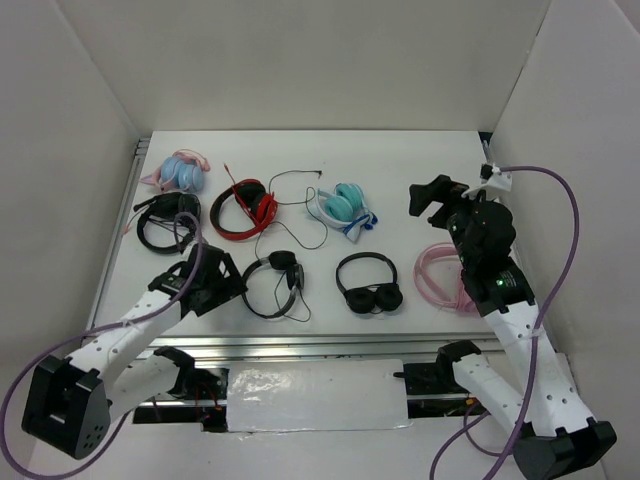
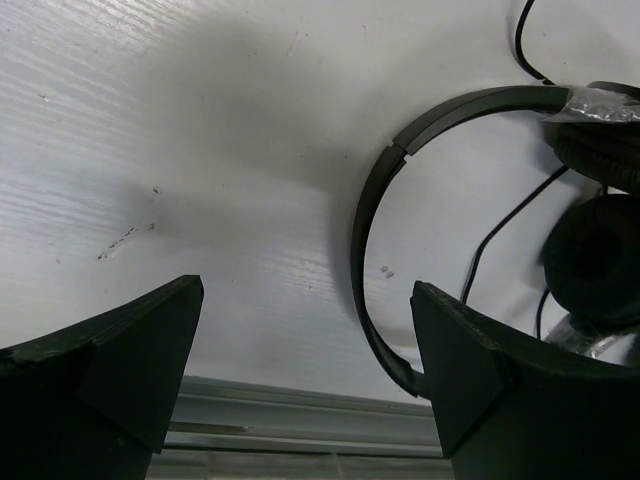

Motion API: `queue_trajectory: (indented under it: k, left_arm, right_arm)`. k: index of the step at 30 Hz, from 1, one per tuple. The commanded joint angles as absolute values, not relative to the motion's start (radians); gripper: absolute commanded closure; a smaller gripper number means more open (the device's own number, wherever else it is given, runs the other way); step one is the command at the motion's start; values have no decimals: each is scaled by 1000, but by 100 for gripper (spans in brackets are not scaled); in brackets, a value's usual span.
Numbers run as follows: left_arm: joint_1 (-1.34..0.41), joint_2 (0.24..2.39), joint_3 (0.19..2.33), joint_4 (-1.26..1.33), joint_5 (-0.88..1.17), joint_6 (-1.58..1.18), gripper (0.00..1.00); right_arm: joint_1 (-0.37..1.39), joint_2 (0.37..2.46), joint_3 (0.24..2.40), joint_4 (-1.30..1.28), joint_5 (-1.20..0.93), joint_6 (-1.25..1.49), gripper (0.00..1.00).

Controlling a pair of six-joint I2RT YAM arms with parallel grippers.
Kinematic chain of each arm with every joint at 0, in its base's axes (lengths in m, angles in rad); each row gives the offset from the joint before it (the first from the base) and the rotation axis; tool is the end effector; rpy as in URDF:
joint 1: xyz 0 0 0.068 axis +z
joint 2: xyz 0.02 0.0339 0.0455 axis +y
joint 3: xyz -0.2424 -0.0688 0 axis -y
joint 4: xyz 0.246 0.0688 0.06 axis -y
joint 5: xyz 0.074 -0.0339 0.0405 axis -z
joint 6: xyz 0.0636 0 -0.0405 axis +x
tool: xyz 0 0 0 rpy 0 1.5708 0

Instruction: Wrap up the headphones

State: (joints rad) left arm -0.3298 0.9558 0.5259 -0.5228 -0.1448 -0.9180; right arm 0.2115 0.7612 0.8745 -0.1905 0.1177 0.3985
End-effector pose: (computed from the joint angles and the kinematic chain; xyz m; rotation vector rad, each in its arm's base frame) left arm 0.1999 -0.0587 0.1519 -0.7923 2.4132 -0.3242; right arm 0.2156 0.0386 0.3576 0.2448 1.6422 0.3677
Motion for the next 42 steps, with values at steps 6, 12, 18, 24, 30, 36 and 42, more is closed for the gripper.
queue_trajectory:
  k: [6,12,18,24,30,36,42]
  left_arm:
    - [-500,1143,621,-506,-379,-1048,12]
    - [-568,1267,652,-498,-449,-1100,29]
    - [-575,1338,647,-416,-456,-1114,37]
    - [-584,1404,632,-356,-457,-1114,59]
    - [-601,1448,630,-311,-465,-1095,72]
    - [-601,1462,675,-325,-540,-1040,100]
    - [-637,1327,854,-459,-756,-906,100]
  right_arm:
    - [299,736,857,-176,376,368,0]
    - [290,724,865,-186,435,422,0]
    - [264,724,900,-244,422,437,0]
    - [245,727,902,-253,397,440,0]
    - [229,707,894,-244,393,440,0]
    - [225,683,890,-238,393,436,0]
    - [222,657,861,-171,322,388,0]
